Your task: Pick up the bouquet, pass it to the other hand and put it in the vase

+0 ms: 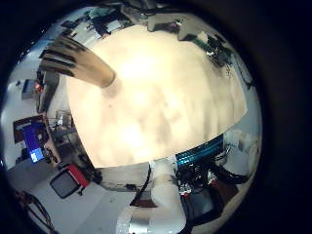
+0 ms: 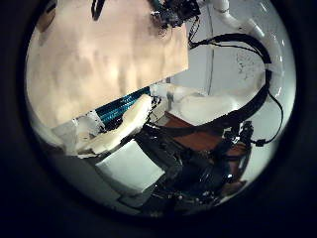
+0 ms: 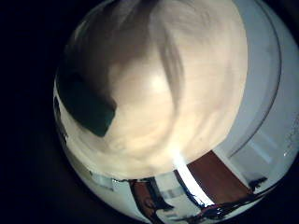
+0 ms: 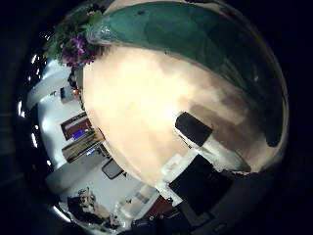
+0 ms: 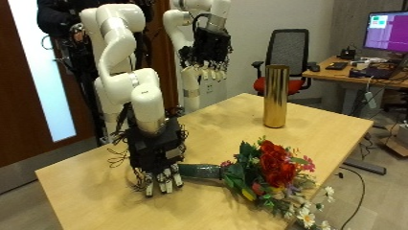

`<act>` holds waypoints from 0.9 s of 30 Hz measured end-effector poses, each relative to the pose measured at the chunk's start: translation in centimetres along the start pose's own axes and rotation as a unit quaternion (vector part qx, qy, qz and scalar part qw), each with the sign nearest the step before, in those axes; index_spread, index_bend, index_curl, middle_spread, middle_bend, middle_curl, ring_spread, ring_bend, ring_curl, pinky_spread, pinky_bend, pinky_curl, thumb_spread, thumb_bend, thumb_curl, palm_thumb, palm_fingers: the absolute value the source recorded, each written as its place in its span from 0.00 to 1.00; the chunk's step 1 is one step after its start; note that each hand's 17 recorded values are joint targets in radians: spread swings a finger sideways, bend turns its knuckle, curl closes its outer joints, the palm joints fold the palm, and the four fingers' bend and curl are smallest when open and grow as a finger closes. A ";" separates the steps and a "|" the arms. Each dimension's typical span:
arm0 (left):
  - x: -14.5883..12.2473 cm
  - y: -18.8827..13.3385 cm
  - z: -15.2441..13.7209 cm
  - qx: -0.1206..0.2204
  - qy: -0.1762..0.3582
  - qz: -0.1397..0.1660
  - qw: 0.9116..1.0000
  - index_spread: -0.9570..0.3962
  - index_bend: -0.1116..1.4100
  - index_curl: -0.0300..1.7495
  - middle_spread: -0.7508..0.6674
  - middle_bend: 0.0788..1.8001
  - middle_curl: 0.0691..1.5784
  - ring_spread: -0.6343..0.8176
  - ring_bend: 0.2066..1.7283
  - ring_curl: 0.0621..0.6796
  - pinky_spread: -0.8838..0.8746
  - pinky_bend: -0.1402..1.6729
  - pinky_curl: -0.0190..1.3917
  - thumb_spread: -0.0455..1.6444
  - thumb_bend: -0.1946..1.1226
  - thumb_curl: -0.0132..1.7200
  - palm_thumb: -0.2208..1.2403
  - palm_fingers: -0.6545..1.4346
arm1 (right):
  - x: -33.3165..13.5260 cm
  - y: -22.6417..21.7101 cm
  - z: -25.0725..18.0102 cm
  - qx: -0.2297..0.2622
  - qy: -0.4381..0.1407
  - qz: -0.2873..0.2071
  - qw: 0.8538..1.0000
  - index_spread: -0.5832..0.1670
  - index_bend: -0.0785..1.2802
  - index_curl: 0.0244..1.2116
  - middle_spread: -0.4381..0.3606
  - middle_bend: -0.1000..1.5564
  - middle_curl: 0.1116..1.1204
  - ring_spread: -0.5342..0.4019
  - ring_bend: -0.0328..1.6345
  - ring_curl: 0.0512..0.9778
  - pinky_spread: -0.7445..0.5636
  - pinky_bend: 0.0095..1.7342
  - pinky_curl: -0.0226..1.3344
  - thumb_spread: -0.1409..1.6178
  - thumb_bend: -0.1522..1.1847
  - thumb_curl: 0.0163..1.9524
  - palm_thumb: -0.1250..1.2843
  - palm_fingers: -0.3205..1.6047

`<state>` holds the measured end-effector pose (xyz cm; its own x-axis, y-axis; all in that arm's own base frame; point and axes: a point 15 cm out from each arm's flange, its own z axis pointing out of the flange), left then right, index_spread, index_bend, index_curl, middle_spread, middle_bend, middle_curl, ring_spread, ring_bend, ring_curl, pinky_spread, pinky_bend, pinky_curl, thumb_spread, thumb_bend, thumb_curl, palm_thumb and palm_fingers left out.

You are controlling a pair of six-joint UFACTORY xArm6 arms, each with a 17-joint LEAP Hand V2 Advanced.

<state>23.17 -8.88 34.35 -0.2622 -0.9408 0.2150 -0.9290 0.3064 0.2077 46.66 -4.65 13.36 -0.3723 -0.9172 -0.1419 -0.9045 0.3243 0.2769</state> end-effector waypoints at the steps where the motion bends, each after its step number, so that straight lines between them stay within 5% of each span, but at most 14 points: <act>1: 0.0 0.0 0.0 0.000 0.001 0.000 1.000 0.72 0.23 0.29 0.67 0.07 0.19 0.74 0.12 0.18 0.77 0.17 0.14 0.60 0.13 0.19 0.46 0.47 | -0.1 -0.2 -0.2 0.002 -0.001 0.000 1.000 0.68 0.18 0.22 0.72 0.33 0.26 0.61 0.50 0.17 0.71 0.32 0.17 0.68 0.10 0.19 0.53 0.34; 27: -0.1 0.1 -0.2 0.002 0.002 -0.002 1.000 0.72 0.23 0.28 0.67 0.08 0.19 0.74 0.12 0.19 0.77 0.17 0.14 0.60 0.13 0.19 0.46 0.47 | -0.5 -2.3 0.3 -0.006 -0.005 0.002 1.000 0.66 0.19 0.27 0.69 0.33 0.26 0.60 0.49 0.14 0.70 0.32 0.13 0.67 0.10 0.20 0.56 0.36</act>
<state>23.13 -8.77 34.53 -0.2575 -0.9413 0.2181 -0.9308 0.3023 0.2056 48.85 -4.83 12.57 -0.3780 -0.9135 -0.1506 -0.9005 0.3249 0.2892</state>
